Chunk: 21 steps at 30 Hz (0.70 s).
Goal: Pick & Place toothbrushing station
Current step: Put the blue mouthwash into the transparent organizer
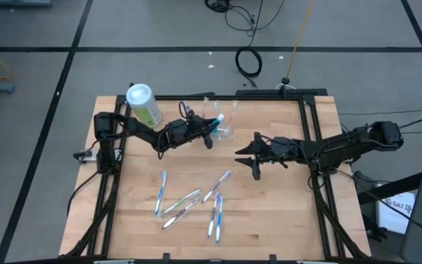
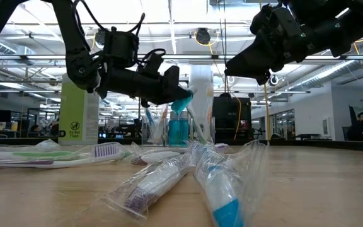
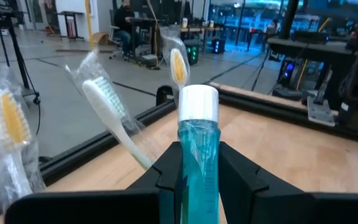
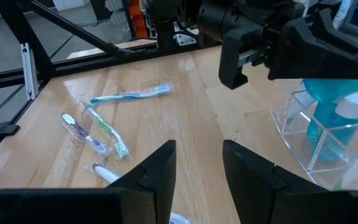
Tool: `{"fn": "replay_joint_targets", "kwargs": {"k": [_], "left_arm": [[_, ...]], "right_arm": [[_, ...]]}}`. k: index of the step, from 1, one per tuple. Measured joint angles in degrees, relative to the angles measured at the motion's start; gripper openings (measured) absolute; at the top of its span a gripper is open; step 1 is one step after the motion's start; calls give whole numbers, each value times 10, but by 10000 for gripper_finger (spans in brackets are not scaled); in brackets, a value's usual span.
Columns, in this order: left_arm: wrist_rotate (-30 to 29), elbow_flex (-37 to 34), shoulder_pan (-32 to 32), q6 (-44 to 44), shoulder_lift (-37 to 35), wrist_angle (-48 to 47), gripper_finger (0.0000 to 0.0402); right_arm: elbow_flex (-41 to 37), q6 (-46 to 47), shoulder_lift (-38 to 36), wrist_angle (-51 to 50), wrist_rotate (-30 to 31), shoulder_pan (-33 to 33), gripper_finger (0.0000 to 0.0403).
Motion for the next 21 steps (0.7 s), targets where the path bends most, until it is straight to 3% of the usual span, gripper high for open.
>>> {"fn": "replay_joint_targets", "kwargs": {"k": [8,21], "left_arm": [[6,34,1,-1,53,7,67],[8,41,0,12,54,0,74]], "right_arm": [[0,0,0,5,0,0,128],[0,-10,0,3,0,1,128]]}}
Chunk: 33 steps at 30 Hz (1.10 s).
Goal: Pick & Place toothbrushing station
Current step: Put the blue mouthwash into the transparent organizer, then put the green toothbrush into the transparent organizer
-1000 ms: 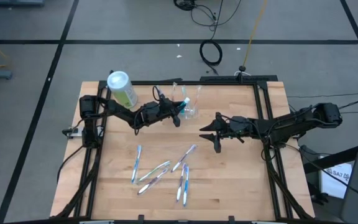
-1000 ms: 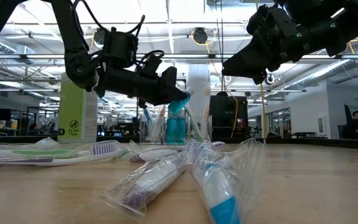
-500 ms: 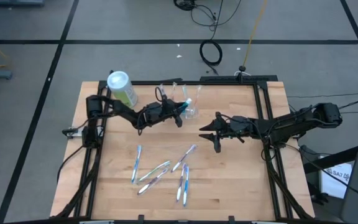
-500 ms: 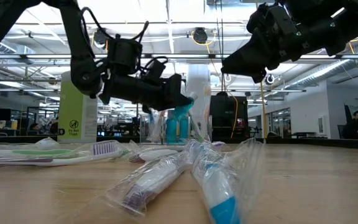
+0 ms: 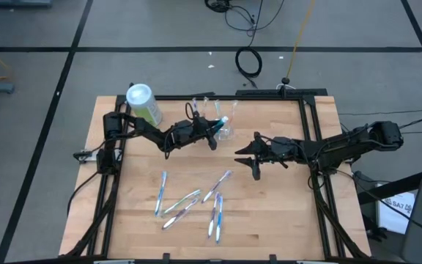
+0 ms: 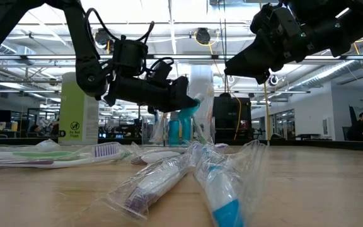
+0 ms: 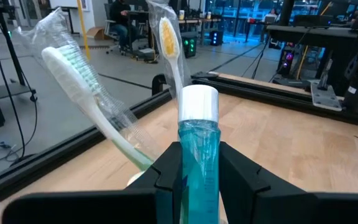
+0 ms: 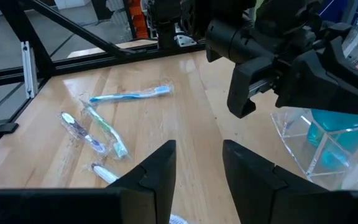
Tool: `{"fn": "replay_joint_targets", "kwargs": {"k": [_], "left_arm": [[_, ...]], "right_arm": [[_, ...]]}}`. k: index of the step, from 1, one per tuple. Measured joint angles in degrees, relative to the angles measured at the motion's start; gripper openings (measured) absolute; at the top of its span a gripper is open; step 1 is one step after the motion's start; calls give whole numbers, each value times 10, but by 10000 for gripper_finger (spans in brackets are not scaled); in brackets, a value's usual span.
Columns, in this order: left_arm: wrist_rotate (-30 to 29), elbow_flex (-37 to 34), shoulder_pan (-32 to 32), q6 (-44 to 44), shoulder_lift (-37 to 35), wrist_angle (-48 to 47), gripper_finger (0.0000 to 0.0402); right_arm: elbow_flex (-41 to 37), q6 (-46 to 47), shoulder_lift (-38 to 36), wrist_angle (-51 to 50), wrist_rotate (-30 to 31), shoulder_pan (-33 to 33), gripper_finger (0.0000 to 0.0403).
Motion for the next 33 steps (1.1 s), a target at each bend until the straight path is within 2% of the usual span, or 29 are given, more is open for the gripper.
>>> {"fn": "replay_joint_targets", "kwargs": {"k": [20,33], "left_arm": [[2,0,1,-29,0,1,185],[2,-1,0,-25,-44,-5,191]], "right_arm": [[0,0,0,0,0,0,128],[0,0,0,0,0,0,128]]}}
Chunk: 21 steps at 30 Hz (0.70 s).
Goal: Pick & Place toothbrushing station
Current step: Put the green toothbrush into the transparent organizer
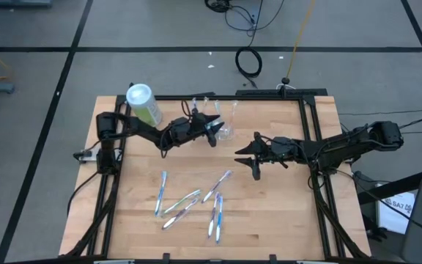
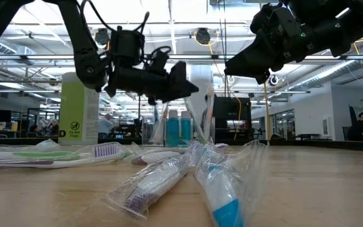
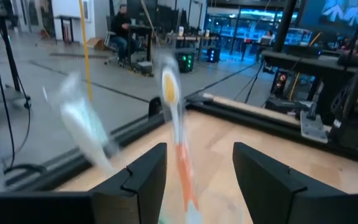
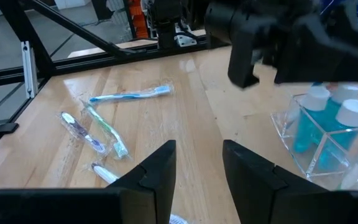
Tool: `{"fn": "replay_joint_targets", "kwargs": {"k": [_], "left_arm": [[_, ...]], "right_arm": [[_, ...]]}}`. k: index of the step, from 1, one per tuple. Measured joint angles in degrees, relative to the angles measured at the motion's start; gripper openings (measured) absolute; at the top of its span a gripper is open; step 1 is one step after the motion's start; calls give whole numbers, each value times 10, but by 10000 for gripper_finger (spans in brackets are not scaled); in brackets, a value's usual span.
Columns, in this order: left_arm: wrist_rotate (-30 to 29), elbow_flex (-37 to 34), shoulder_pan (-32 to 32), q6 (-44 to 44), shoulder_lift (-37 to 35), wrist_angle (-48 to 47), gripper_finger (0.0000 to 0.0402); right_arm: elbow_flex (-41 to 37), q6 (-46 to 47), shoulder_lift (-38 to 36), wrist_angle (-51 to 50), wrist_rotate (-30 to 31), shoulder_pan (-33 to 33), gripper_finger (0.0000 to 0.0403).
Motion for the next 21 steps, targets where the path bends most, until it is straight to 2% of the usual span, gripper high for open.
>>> {"fn": "replay_joint_targets", "kwargs": {"k": [7,21], "left_arm": [[0,0,-16,5,-60,-90,191],[0,0,-128,-27,-227,-401,191]], "right_arm": [[0,0,0,0,-1,0,128],[0,0,0,-10,-2,0,128]]}}
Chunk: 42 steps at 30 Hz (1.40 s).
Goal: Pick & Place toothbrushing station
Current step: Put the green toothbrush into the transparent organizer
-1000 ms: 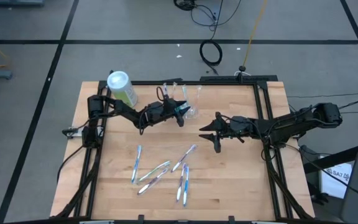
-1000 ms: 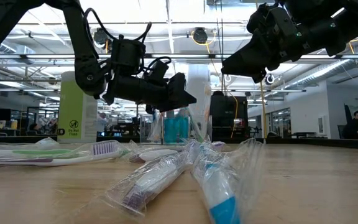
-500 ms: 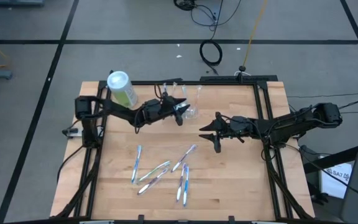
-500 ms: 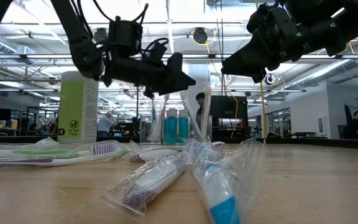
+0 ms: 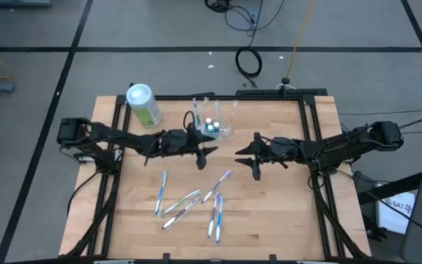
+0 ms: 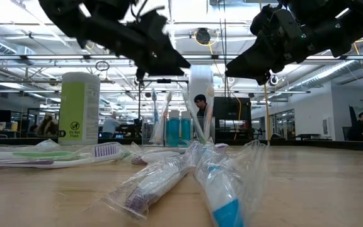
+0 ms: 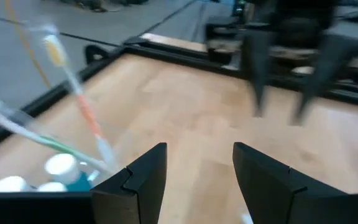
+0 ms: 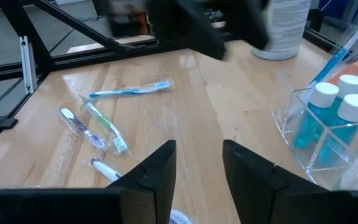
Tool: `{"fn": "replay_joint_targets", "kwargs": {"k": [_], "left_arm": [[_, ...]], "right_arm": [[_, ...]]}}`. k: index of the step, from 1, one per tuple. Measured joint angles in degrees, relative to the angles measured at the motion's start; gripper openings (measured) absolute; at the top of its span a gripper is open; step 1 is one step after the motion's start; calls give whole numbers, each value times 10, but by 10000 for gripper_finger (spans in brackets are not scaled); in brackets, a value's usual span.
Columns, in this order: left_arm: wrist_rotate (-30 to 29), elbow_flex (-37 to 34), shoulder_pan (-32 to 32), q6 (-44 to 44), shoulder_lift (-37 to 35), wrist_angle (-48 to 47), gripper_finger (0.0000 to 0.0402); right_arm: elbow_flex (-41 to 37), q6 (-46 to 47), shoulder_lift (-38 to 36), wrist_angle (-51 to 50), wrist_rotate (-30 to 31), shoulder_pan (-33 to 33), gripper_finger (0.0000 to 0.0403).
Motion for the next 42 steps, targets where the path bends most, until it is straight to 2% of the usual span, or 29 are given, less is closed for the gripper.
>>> {"fn": "replay_joint_targets", "kwargs": {"k": [11,16,22,36,42], "left_arm": [[-5,0,-102,-100,-73,-139,191],[-5,0,-148,-169,-76,-200,191],[5,0,-209,-289,-76,-298,191],[0,0,-341,-537,-76,-464,191],[-20,0,-368,-593,-68,-484,191]], "right_arm": [[0,10,0,-10,0,0,128],[0,10,0,-22,-1,0,128],[0,24,0,-27,-1,0,128],[0,41,0,-54,-1,0,128],[0,41,0,-53,-1,0,128]]}}
